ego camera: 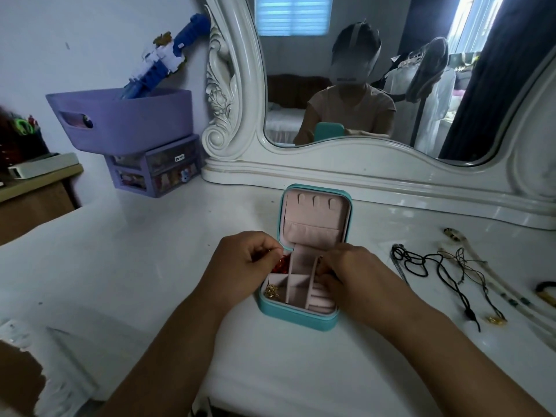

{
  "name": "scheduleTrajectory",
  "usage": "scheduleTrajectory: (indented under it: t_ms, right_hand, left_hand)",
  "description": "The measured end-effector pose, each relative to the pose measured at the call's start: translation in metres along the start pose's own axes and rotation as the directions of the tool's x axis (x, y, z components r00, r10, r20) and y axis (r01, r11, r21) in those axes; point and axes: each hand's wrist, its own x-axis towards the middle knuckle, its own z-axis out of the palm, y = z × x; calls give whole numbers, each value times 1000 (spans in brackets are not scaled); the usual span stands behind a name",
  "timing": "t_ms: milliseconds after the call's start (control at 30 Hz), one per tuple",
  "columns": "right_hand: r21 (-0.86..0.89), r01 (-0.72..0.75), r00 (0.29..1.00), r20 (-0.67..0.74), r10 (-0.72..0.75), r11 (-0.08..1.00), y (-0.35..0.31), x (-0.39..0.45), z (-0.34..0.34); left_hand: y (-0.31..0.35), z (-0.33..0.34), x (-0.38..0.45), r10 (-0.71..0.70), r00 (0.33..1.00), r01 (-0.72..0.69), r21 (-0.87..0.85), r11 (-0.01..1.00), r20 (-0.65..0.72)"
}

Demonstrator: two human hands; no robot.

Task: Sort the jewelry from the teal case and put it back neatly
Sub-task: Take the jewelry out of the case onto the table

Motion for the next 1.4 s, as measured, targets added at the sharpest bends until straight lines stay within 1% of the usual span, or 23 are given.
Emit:
scheduleTrajectory:
  t_ms: [100,233,367,467,533,567,700,767,833,900,1033,1100,1167,1233,1333,1400]
  right_hand:
    - [47,-8,999,-38,10,999,-1,-4,-3]
    - [-20,9,992,-122,-11,1000,-1,-7,-5]
    - [-29,24,992,-126,-27,999,3,-6,1]
    - [78,-42,988,-146,53,996,13,-10,-1]
    - [160,-84,974,-195,115,983,22,-14,-7]
    - [169,-118,966,-208,153,978,28,-17,-11]
    - [70,-287,942,-160,294,956,55,-27,-19]
    - [32,-305,943,-128,306,952,62,-29,-15]
    - [8,-295,951,-95,294,955,64,-31,-9]
    - [0,-279,956,-94,278,960,67,-31,-6]
    - [65,-211,962,-162,218,975,69,-31,-8]
    - [86,-162,963,-205,176,983,65,-30,-8]
    - [86,-107,962,-244,125,991,58,-28,-9]
    - [81,-68,959,-268,88,994,51,-25,-9]
    - [95,-33,954,-292,60,995,48,-24,-8]
    - [115,-2,957,-287,35,993,46,-25,-7]
  left_hand:
    - [0,0,0,-14,1000,14,-11,1000,2]
    - [0,1,-1,-7,1000,7,-26,1000,5]
    - [2,2,-3,2,1000,-1,-35,999,22]
    - [4,3,-4,8,1000,-7,-46,999,19]
    - [5,3,-4,-17,1000,17,-37,999,8]
    - [5,2,-4,-37,999,37,-33,999,-3]
    - [3,-1,-2,-75,996,74,-20,997,-46]
    - [2,-1,-1,-75,996,75,-10,997,-47]
    - [1,-1,-1,-82,996,82,-2,997,-46]
    - [0,-2,-1,-96,994,96,6,995,-44]
    - [1,-2,-1,-116,993,117,31,993,-30]
    - [1,-1,0,-156,988,157,52,986,-18]
    - [1,2,2,-212,977,210,128,969,7]
    - [2,4,4,-235,972,227,233,946,7]
    - [5,6,5,-218,976,217,256,942,-24]
    - [6,6,3,-174,982,188,268,945,-74]
